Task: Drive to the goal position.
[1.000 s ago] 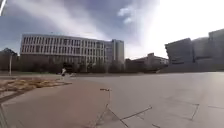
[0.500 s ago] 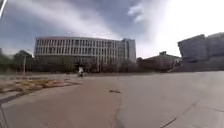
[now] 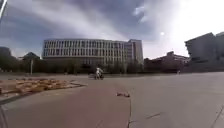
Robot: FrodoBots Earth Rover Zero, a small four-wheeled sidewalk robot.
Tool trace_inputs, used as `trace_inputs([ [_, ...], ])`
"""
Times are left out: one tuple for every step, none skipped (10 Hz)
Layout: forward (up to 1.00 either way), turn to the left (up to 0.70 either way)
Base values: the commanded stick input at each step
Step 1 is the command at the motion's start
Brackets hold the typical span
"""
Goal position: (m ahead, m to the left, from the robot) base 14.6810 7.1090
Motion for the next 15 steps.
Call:
trace_inputs([
  [1.00, 0.00],
  [1.00, 0.00],
  [1.00, 0.00],
  [1.00, 0.16],
  [1.00, 0.36],
  [1.00, 0.40],
  [1.00, 0.40],
  [1.00, 0.40],
  [1.00, 0.40],
  [1.00, 0.40],
  [1.00, 0.23],
  [1.00, 0.00],
  [1.00, 0.00],
  [1.00, 0.00],
  [1.00, 0.00],
])
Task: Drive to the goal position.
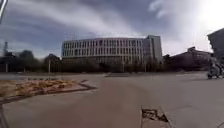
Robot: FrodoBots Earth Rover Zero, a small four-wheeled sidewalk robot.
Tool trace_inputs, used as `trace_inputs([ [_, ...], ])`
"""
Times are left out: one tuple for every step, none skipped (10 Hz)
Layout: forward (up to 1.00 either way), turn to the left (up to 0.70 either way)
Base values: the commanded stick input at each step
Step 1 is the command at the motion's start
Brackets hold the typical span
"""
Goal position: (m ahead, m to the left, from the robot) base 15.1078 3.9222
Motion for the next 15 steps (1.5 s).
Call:
trace_inputs([
  [1.00, 0.00],
  [1.00, 0.00],
  [1.00, 0.00],
  [1.00, 0.00],
  [1.00, 0.00],
  [1.00, 0.00],
  [1.00, 0.00],
  [1.00, 0.00],
  [1.00, 0.00],
  [1.00, 0.00],
  [1.00, 0.00],
  [1.00, 0.00],
  [1.00, 0.00],
  [1.00, 0.00],
  [1.00, 0.00],
])
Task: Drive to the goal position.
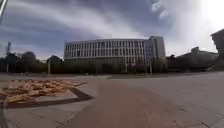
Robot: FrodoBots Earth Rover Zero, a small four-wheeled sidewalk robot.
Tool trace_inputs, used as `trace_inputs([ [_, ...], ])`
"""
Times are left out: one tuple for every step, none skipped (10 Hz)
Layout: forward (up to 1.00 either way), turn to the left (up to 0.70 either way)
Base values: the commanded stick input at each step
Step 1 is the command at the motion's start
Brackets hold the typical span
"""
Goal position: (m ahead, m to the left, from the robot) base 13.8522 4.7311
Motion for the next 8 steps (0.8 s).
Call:
trace_inputs([
  [1.00, 0.00],
  [1.00, 0.03],
  [1.00, 0.31],
  [1.00, 0.36],
  [1.00, 0.28],
  [1.00, 0.00],
  [1.00, 0.00],
  [1.00, 0.00],
])
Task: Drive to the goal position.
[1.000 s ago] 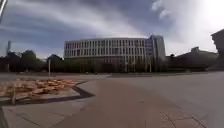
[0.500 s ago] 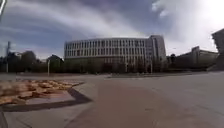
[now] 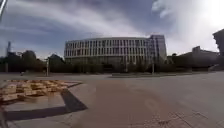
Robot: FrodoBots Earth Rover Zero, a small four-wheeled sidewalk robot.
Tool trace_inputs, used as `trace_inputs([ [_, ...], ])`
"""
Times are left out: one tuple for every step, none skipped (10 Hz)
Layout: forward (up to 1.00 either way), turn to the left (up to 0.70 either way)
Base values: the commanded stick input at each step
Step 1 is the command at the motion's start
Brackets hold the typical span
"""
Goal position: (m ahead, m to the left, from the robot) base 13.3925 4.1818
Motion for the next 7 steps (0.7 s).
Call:
trace_inputs([
  [1.00, 0.00],
  [1.00, 0.00],
  [1.00, 0.00],
  [1.00, 0.00],
  [1.00, 0.00],
  [1.00, 0.00],
  [1.00, 0.00],
])
